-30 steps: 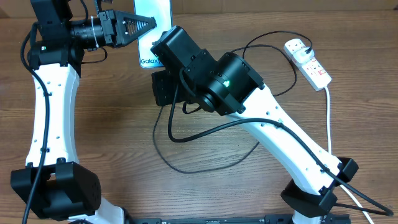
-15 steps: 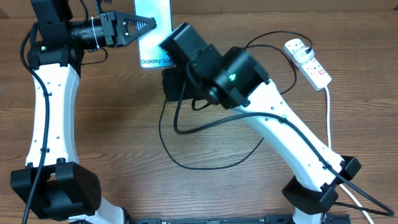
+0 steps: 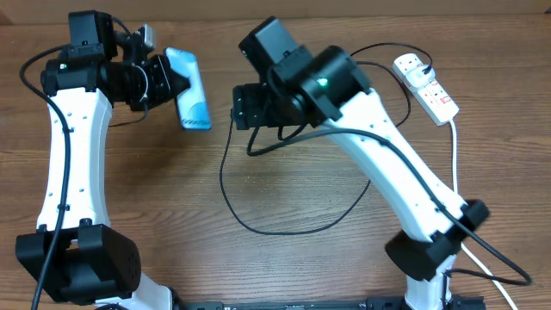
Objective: Plug charger to phone and switch on socket
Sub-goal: 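Open the right gripper and withdraw it from the phone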
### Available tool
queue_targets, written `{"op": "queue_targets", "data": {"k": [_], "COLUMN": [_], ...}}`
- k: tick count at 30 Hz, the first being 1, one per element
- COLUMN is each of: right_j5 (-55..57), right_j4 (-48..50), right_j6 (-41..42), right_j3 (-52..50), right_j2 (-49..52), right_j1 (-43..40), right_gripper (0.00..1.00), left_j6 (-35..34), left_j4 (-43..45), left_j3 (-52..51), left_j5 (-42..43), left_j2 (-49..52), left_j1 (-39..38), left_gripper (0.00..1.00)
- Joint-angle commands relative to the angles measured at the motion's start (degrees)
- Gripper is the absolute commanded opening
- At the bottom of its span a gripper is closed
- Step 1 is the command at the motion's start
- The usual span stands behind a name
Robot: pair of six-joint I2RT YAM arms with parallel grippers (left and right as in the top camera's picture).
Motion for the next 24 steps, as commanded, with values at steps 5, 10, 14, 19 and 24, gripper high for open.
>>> {"op": "queue_targets", "data": {"k": [5,10,14,19,24], "right_j5": [-1.8,0.3,1.7,5.7,6.6], "right_j4": [0.9,1.0,2.7,6.5,6.4], "right_j6": [-1.3,-1.3,-0.5,5.5,7.4], "right_j3": [-0.6,-0.6,-0.6,-0.6,-0.7], "right_j2": [10.3,16.7,20.5,23.1,25.8], "right_j1": [3.8,8.2,9.6,9.5,9.7], "right_gripper": [0.7,0.7,0.7,0.66,0.56], "left_j6": [-6.6,-10.4,-12.0,-12.5,-12.2], "left_j4": [-5.9,-8.2,-9.0,-10.0,-10.3], "left_j3": [0.5,0.5,0.6,0.6,0.5], "left_j5": [-26.4,-32.3,-31.6,-30.4,-30.4], "left_j2": [-0.4,-0.4,-0.4,-0.4,-0.4], "left_j1": [-0.7,0.4,2.8,4.5,4.5], "left_gripper": [0.04,0.04,0.04,0.04,0.04]}}
